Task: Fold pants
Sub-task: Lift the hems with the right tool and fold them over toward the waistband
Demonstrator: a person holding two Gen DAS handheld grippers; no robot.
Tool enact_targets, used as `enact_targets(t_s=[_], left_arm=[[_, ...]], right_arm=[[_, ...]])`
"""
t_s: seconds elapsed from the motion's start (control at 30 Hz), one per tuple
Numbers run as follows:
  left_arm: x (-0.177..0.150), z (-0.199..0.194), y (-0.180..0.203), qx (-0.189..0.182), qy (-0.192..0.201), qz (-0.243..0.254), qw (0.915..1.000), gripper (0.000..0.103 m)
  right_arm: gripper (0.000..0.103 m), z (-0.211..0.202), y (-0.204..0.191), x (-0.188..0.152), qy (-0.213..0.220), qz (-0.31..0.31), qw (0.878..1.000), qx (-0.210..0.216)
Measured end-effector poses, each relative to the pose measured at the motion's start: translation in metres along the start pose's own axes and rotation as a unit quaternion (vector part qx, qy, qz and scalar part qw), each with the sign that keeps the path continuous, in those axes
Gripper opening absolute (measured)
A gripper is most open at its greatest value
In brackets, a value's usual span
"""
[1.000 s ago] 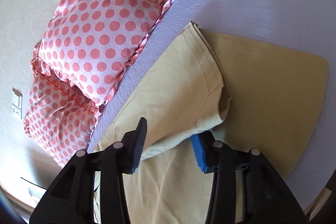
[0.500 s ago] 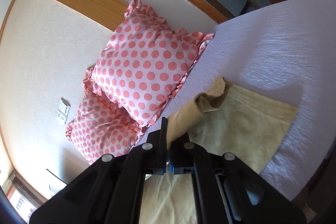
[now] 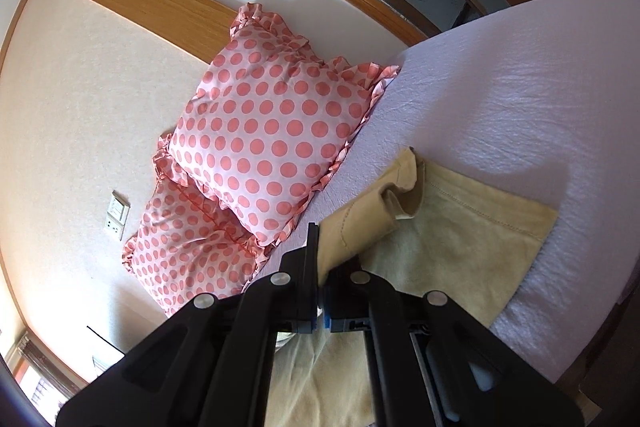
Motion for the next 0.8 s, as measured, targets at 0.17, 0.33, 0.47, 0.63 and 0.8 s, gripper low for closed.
enact_targets(t_s=[0.17,0.33,0.47,0.63,0.8], left_arm=[[-0.067,-0.102,-0.016,-0.004,0.045,0.038,0.9983,0.014],[-0.136,-0.138,-0.062,-0.004,0.028,-0.006,0.9996,0.015],[-0.162,-0.138,-0.077,-0.001,0.018,-0.025,0.9995,0.016],[-0.169,-0.142,-0.081,-0.011,0.029,-0.026,0.9992,0.019],[-0.173,-0.158,-0.083,-0.006,0.061,-0.013,0.998,0.051]], right_arm=[[0.002,-0.016,0.02,0.009,0.015,0.004,0.999,-0.034],[0.002,-0.022,0.04,0.002,0.001,0.006,0.998,-0.069],[0.002,-0.024,0.048,-0.003,-0.005,0.008,0.997,-0.081],[0.002,-0.027,0.055,-0.009,-0.013,0.007,0.994,-0.108],[0.052,-0.042,0.06,-0.008,0.011,-0.001,0.986,-0.165]])
Point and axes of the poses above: each gripper's, at about its wrist camera, not at the fingertips, and z roughly the way its jaws point, y to its right, x to its top, the point moved 7 cm from there along z, roughly the way its jaws point, and after that the axes turned 5 degrees about -x, right-handed, at the moved point
